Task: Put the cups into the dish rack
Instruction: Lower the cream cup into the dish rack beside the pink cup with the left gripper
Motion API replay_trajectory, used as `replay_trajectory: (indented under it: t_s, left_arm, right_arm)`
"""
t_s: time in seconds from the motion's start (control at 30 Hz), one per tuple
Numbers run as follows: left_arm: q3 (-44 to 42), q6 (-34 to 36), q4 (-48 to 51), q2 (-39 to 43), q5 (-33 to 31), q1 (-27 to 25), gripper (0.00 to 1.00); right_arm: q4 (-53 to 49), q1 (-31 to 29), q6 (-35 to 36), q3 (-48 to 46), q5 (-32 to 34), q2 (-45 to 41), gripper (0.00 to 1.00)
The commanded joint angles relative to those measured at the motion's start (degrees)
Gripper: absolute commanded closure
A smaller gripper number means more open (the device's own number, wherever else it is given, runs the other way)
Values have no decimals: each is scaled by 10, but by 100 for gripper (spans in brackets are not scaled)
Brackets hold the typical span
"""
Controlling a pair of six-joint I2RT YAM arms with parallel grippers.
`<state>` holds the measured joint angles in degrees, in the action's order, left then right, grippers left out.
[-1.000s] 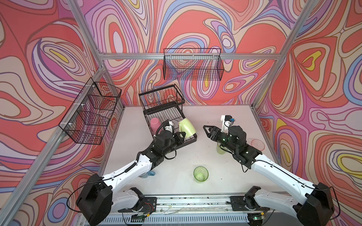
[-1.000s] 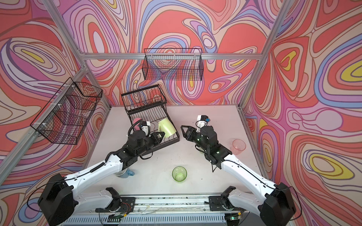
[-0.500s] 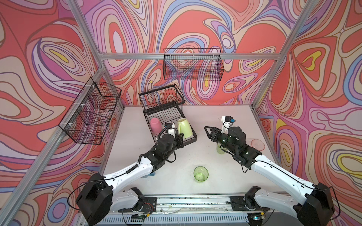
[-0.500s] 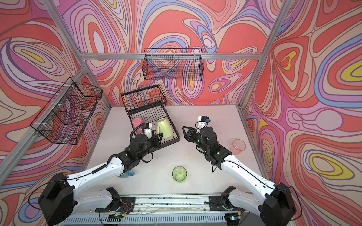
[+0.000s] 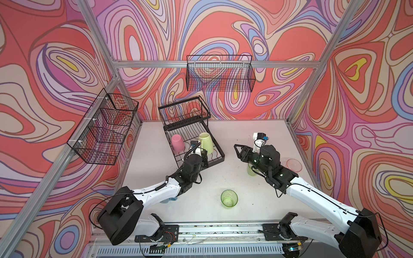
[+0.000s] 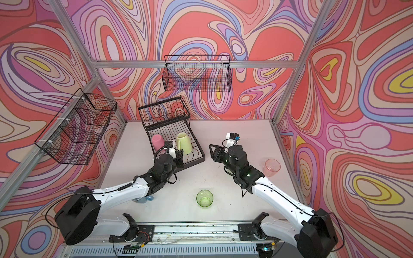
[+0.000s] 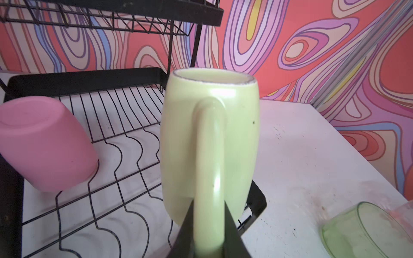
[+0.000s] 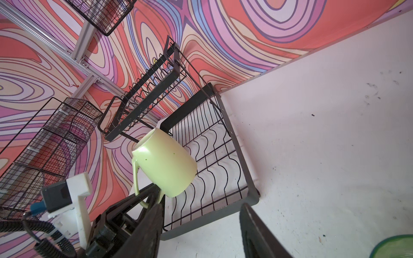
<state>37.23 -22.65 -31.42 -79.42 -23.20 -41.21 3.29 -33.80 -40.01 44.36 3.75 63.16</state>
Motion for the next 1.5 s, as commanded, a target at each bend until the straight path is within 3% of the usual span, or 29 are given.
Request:
replay_trajectory:
  t_s: [0.0,0.4,0.63,1.47]
  left_arm:
    - [15,33,-117,-21,-50,-1,100]
    - [29,67,-240,-136,-161,-1,100]
    - [57,88,-287,-200,-191,2,100]
    - [242,75,-265,-380,-160,86,100]
  right_arm:
    - [5,-2,16,-9,15,-6,42]
    - [27,12,32,-31,15,-5,42]
    - [44,20,32,-37,4,9,42]
    - [100,78,34,-63,-42,55,43]
